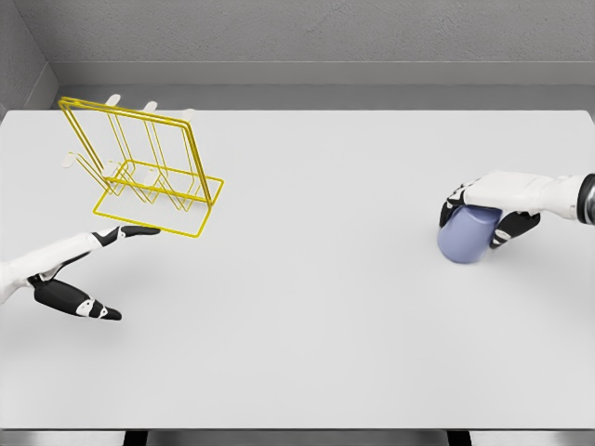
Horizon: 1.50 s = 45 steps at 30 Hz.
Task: Place the cup on the cup holder with both arms
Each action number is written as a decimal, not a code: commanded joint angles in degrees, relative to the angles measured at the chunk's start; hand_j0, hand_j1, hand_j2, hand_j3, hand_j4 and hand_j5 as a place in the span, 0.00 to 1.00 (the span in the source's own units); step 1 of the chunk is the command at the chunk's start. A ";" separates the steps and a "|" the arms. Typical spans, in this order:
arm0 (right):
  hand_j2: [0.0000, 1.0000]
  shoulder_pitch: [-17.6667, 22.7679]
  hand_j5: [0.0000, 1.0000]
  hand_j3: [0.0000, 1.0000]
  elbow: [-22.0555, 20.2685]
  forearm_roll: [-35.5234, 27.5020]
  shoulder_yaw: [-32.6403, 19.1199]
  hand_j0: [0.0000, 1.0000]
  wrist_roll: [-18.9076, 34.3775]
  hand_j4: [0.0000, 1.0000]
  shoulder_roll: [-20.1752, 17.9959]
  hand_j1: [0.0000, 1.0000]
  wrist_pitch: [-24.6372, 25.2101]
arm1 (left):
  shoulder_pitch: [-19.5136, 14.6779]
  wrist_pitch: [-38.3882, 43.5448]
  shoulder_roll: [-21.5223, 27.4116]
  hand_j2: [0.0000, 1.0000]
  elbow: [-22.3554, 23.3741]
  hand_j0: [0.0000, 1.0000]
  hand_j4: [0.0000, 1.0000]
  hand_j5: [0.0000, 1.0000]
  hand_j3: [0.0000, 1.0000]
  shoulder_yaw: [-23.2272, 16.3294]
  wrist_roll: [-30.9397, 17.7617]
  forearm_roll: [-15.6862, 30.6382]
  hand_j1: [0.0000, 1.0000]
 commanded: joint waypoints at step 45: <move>0.56 -7.91 0.56 0.56 -15.44 -0.51 3.56 0.56 0.01 0.56 12.04 0.56 -3.26 | -0.35 0.12 0.64 1.00 0.07 1.00 1.00 1.00 1.00 0.19 0.01 0.83 1.00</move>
